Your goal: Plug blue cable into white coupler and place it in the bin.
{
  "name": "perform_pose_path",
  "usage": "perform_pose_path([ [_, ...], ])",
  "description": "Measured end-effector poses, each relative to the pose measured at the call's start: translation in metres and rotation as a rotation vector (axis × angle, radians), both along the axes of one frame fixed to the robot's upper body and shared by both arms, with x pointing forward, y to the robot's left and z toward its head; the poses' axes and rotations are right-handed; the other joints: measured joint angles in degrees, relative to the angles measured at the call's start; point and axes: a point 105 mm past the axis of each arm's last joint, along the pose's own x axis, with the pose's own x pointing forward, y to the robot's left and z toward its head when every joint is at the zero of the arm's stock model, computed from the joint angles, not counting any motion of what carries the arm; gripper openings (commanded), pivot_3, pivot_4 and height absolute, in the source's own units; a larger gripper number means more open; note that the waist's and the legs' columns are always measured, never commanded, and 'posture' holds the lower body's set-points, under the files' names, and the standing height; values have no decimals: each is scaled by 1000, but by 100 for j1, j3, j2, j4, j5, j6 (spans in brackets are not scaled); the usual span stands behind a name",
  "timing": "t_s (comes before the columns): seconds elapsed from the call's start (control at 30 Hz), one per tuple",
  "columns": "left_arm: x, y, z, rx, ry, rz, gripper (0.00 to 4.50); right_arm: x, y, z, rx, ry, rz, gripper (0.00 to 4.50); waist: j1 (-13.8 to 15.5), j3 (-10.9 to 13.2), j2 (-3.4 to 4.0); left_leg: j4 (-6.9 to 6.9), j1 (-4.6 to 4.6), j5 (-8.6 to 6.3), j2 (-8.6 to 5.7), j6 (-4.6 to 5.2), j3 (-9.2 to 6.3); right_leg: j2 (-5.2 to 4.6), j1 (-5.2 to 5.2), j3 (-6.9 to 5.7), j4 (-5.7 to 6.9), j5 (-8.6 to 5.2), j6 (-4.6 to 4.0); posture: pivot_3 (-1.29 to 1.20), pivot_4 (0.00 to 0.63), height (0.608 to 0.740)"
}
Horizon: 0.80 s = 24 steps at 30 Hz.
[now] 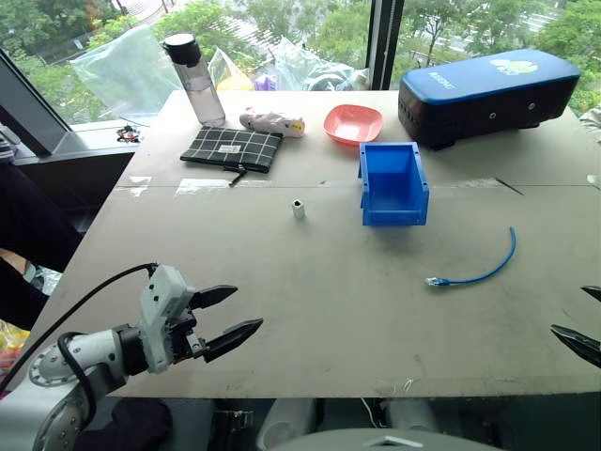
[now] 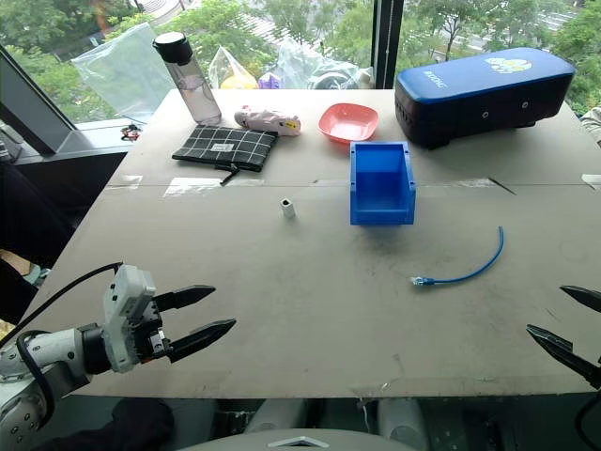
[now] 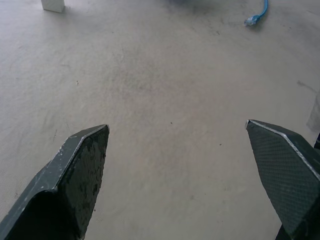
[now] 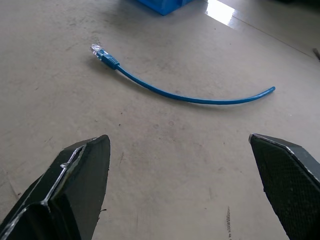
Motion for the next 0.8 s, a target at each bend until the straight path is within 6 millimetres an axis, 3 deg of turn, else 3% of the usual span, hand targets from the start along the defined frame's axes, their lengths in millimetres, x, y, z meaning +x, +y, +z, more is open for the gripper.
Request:
perform_pose_path([
  [0.13, 11, -4, 10, -40, -35, 29, 4439, 12, 10, 6, 41, -34, 7, 4500, 0, 2, -1, 7, -1, 0, 1, 0, -4, 0, 1, 1, 3, 1, 1, 0, 150, 740],
  [0.27, 18, -24, 33, -102, -95, 9, 4439, 38, 46, 21, 103, -75, 87, 4500, -13, 0, 2, 7, 2, 1, 1, -1, -5, 1, 3, 1, 4, 10, 15, 0, 150, 740],
  [0.3, 17, -28, 35, -106, -92, -7, 4439, 45, 58, 21, 98, -54, 130, 4500, -19, 1, 3, 7, 1, 2, 1, -3, -3, 2, 0, -1, 4, 13, 21, 0, 150, 740],
  [0.37, 17, -30, 36, -105, -93, -17, 4439, 47, 64, 21, 94, -45, 151, 4500, -14, 2, 4, 6, -2, 3, 1, -6, -4, 2, -1, -2, 3, 14, 22, 0, 150, 740],
  [0.43, 12, -40, 38, -85, -94, -68, 4439, 60, 89, 20, 67, 8, 246, 4500, -5, 8, 3, 5, -6, 12, -1, -21, -4, 2, -4, -6, 1, 14, 21, 0, 150, 740],
  [0.53, 4, -52, 39, -60, -95, -142, 4439, 80, 115, 16, 24, 95, 366, 4500, -18, 22, -3, 6, -4, 9, -1, -15, 7, 2, -3, -9, 0, 4, 1, 0, 150, 740],
  [0.7, -3, -61, 41, -52, -96, -191, 4439, 104, 130, -6, -75, 224, 453, 4500, 14, 25, -14, 8, -6, 13, -4, -21, 0, 0, -1, -15, -1, 7, 7, 0, 150, 740],
  [0.8, -4, -61, 40, -48, -92, -186, 4500, 108, 130, -23, -132, 303, 494, 3737, -3, 25, -15, 6, -8, 14, -3, -23, 1, -1, -6, -13, -4, 15, 20, 0, 150, 740],
])
